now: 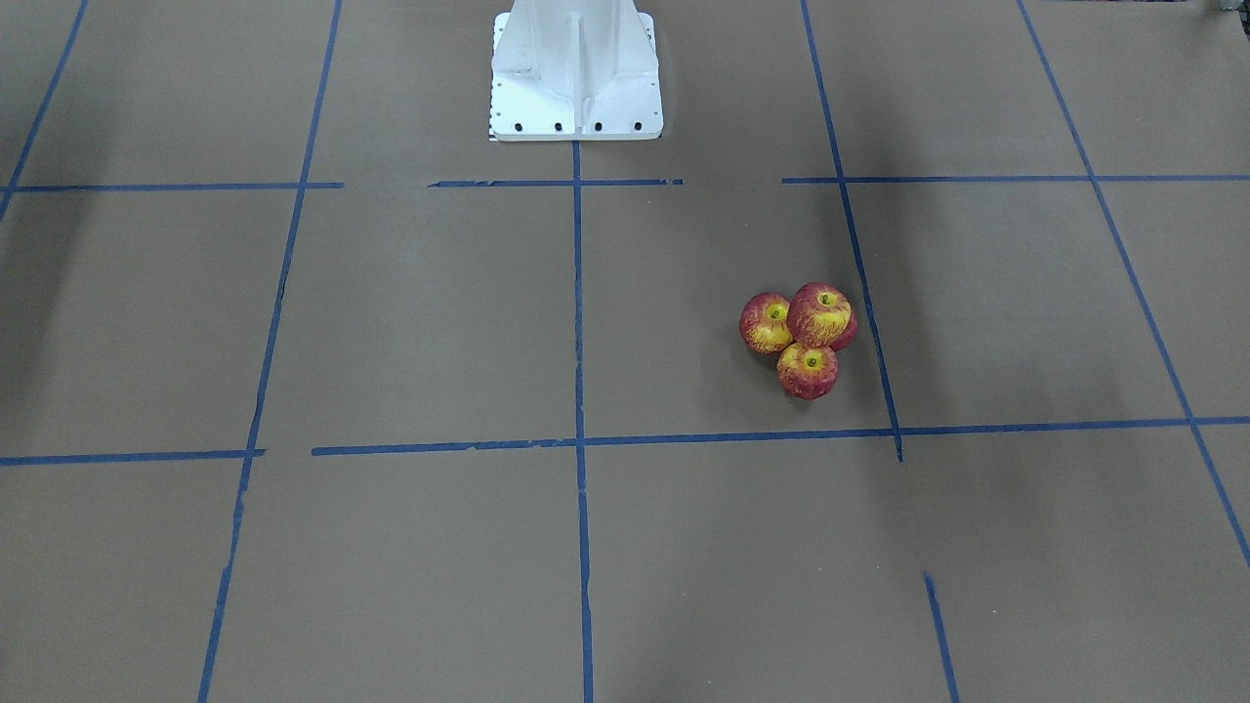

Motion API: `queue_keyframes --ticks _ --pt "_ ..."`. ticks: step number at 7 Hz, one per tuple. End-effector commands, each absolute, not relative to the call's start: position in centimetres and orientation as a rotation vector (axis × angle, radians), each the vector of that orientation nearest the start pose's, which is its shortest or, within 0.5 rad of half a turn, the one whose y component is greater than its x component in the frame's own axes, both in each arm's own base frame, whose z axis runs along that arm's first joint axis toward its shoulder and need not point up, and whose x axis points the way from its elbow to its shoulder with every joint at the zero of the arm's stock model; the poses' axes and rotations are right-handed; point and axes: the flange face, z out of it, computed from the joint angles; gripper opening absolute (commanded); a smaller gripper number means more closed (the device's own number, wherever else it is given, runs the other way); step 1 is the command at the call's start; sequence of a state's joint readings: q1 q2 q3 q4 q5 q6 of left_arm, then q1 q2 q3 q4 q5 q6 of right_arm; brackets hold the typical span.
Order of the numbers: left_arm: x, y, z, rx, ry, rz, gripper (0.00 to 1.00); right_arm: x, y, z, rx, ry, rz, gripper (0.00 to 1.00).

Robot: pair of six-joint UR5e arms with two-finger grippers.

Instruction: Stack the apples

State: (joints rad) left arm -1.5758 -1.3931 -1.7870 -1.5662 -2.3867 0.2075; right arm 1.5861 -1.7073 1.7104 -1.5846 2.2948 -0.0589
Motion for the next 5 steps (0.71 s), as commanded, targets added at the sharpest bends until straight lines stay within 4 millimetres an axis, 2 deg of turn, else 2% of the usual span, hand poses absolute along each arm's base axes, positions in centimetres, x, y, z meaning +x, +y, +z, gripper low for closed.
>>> queue_keyframes --ticks 1,5 --pt "-6.44 -41.93 63.61 0.107 0.814 0.191 1.0 7.4 -43.22 65.8 0.016 -0.724 -0.037 1.0" --pt "-6.44 -42.21 63.22 0.09 0.806 0.133 1.0 7.4 -43.22 65.8 0.016 -0.724 -0.037 1.0"
